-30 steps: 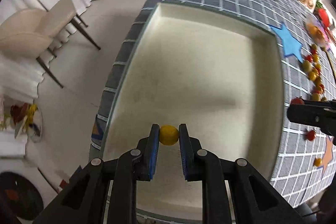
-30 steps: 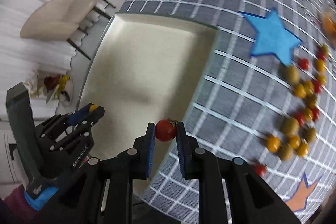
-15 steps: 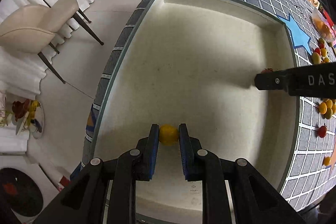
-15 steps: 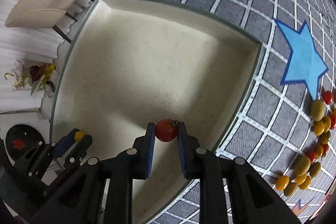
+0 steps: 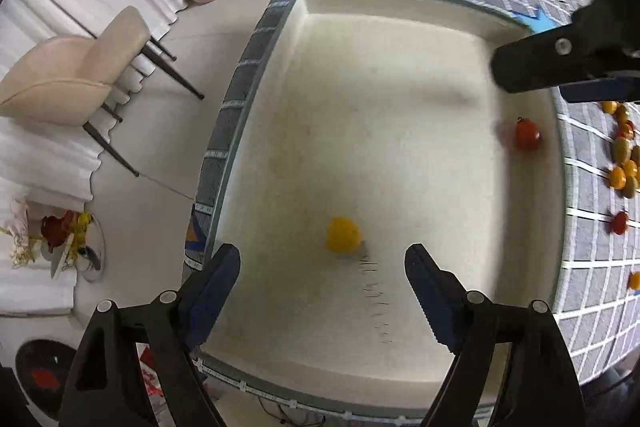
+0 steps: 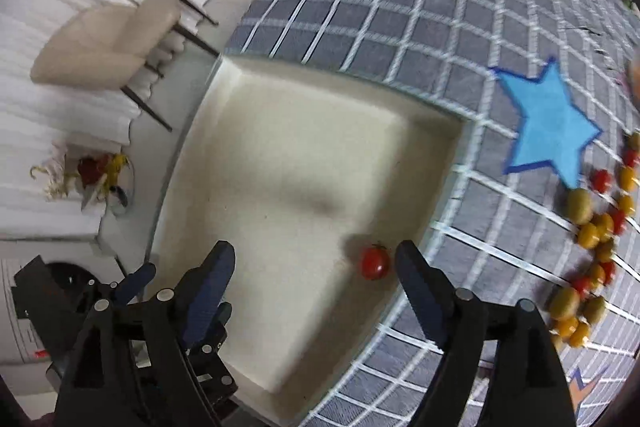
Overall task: Organize fruits
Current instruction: 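Return both tools to the tomatoes on the tablecloth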
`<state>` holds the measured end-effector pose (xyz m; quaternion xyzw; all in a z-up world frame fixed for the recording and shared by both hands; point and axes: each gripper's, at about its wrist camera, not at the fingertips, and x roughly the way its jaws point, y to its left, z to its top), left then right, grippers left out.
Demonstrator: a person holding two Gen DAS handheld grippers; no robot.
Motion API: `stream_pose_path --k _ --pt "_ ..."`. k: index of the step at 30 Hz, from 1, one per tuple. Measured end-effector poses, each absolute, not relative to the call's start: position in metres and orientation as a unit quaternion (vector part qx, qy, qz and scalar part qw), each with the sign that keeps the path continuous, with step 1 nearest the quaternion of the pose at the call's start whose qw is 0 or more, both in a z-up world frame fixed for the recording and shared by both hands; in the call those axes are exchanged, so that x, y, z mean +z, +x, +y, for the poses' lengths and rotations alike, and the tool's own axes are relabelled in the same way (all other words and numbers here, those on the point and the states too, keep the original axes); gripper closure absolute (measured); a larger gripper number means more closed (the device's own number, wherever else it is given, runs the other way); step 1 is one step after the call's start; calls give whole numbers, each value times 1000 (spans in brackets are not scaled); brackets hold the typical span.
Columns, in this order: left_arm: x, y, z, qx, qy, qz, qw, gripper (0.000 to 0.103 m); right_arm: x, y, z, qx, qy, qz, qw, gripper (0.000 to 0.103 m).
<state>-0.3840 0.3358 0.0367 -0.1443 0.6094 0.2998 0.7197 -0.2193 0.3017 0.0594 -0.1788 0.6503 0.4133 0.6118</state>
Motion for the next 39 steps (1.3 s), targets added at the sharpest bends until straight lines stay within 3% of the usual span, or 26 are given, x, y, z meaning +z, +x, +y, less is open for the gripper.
stream_pose_path --k 7,16,22,30,36,38,39 --pt "64 -352 298 246 -103 607 749 18 81 -193 227 362 -185 644 648 18" --pt "93 -294 235 142 -48 591 792 18 78 -181 39 256 -171 673 672 18" --pt "67 -263 190 55 -48 629 774 18 66 -195 -48 217 -169 694 665 18" --pt "38 -240 159 29 -61 650 757 18 51 -212 -87 221 -148 704 659 18" --pt "21 -229 145 30 -39 658 751 18 44 -223 -100 235 -151 698 660 27" --pt "16 -225 141 37 -35 661 749 32 41 -227 -100 237 -149 698 659 31" --pt "15 -226 142 39 -36 664 745 34 39 -228 -97 237 -149 698 660 32"
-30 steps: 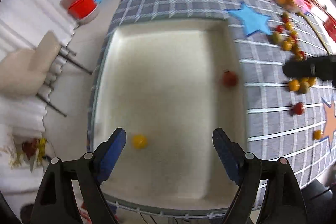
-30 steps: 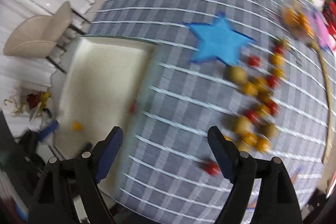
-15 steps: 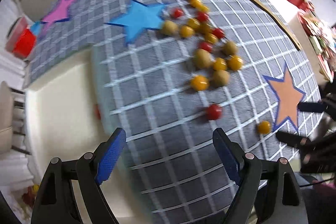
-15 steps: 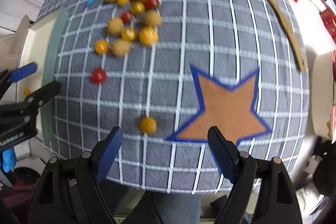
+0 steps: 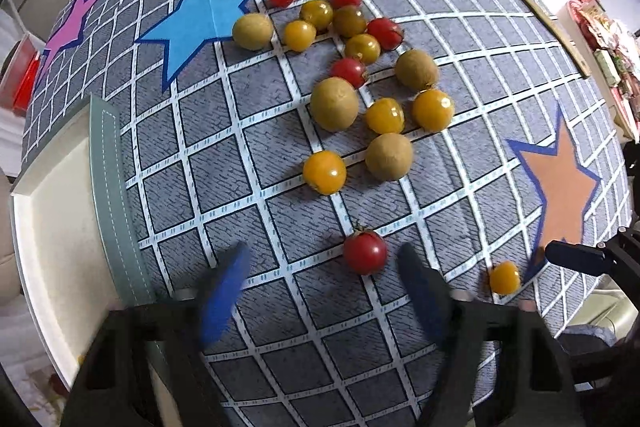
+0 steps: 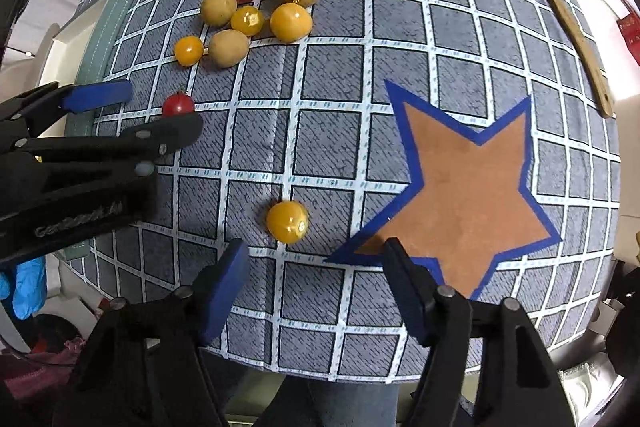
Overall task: Organize fruits
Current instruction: 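Return both tools to the tomatoes on the tablecloth, then grasp a red tomato with the left gripper while the right grasps a yellow one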
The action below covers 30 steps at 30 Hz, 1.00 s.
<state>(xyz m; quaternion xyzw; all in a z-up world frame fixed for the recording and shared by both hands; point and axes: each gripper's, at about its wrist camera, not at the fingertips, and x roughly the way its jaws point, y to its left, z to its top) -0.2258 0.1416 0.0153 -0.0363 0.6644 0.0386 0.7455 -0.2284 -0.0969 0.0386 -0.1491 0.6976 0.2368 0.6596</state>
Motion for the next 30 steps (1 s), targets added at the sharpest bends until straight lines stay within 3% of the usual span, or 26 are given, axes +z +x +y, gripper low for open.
stream_pose_path --k 4,9,11,13,30 --pt "8 -222 141 54 -42 669 740 36 26 -227 -75 239 -152 692 664 35" --pt "12 -222 138 40 -38 663 746 59 27 -223 -50 244 -174 682 667 46" --pt "10 -216 126 34 -34 661 749 80 23 -222 -34 248 -183 678 668 61" --pt "10 -214 122 26 -35 662 748 80 20 -222 -16 255 -188 677 664 83" --pt "53 -266 192 57 -105 633 765 80 37 -183 21 269 -89 694 662 82"
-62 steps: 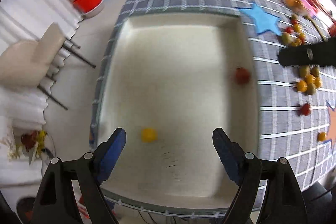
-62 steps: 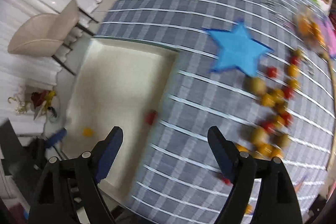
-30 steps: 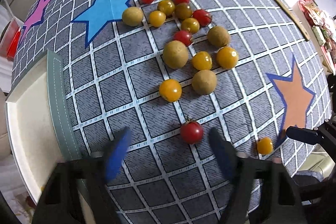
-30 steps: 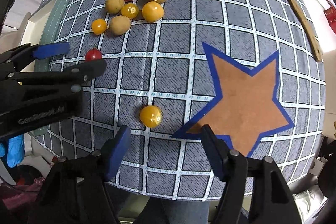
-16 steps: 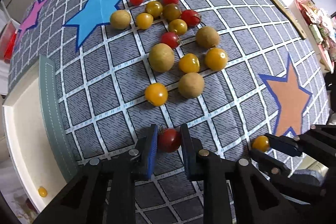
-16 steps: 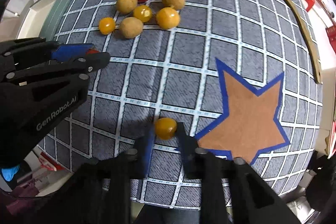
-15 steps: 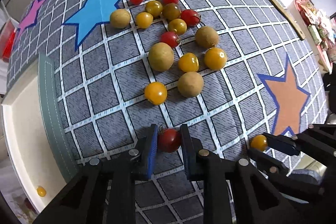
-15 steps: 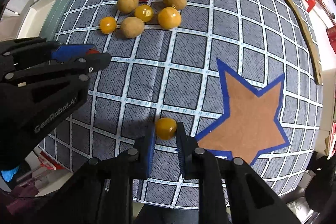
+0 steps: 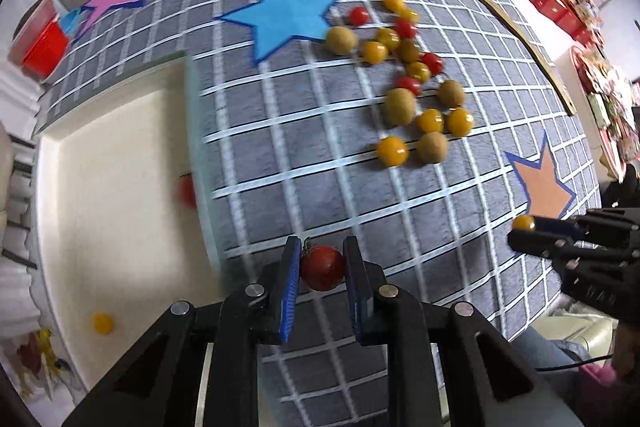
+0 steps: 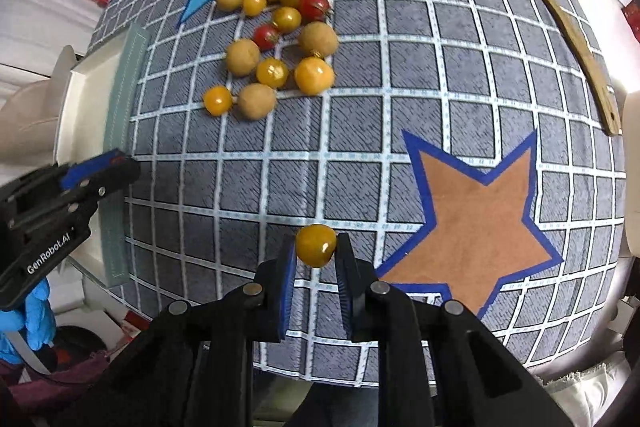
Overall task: Organize fruits
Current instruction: 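Grasp a red tomato with the left gripper while the right grasps a yellow one, then lower both tomatoes into the white tray and open both grippers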
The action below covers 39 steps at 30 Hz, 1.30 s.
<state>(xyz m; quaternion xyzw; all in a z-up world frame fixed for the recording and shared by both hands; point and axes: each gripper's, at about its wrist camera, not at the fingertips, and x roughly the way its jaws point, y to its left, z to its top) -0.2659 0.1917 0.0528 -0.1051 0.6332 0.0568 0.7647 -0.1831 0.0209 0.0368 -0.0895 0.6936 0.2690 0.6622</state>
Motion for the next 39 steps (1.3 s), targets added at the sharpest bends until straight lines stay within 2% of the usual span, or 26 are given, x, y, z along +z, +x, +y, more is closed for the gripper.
stream_pose_path --k 21,29,39 --pt "68 -344 328 230 -183 573 765 80 83 -195 190 402 -156 638 637 82" --pt "52 -342 370 280 -190 564 753 80 70 -192 269 433 -188 630 616 82" --pt "20 -335 377 294 -198 582 732 80 40 -191 300 420 -189 658 595 82"
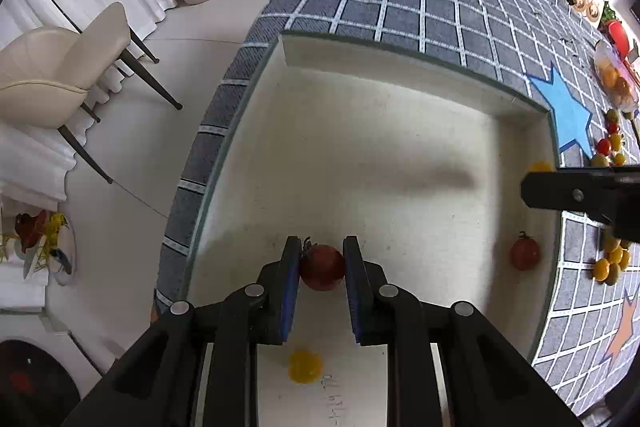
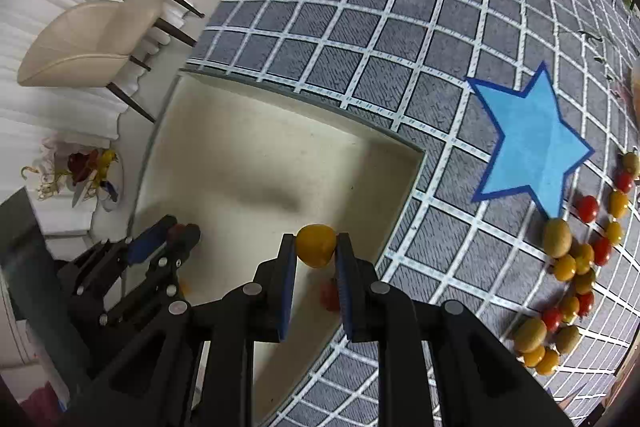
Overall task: Organize fruits
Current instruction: 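Lower both tomatoes into the white tray and open both grippers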
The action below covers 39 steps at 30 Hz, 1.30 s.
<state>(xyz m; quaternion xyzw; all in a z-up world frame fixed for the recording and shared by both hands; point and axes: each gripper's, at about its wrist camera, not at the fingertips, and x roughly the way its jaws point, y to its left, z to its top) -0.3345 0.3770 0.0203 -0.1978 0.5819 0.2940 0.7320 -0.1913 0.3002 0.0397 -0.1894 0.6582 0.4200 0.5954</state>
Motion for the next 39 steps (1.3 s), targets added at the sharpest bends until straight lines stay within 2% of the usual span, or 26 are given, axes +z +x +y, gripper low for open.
stream_pose_path --k 13,15,16,17,18,20,22,24,31,39 --pt "18 -335 369 295 -172 584 737 78 6 -199 323 405 -212 666 590 81" --pt "20 -335 368 296 -170 582 738 45 5 -201 327 407 -210 667 587 78" --pt "23 -337 367 299 -167 576 742 23 4 -201 330 409 -205 670 585 72" --pt "27 -340 365 305 -158 567 749 23 4 -201 330 409 -200 672 584 67" --pt "30 -340 365 305 -152 567 750 23 5 -201 332 409 -199 672 585 56" --pt "30 -339 363 301 -146 576 746 23 11 -199 333 414 -189 670 586 47" --pt "32 -339 363 294 -151 580 744 23 23 -197 333 422 -175 668 587 29" --pt "35 -340 361 291 -152 582 744 23 36 -195 332 429 -162 661 594 16" --pt "50 -340 351 273 -135 590 747 23 68 -179 307 423 -142 640 626 15" --pt "70 -314 307 218 -99 589 772 23 85 -146 218 361 -127 639 667 15"
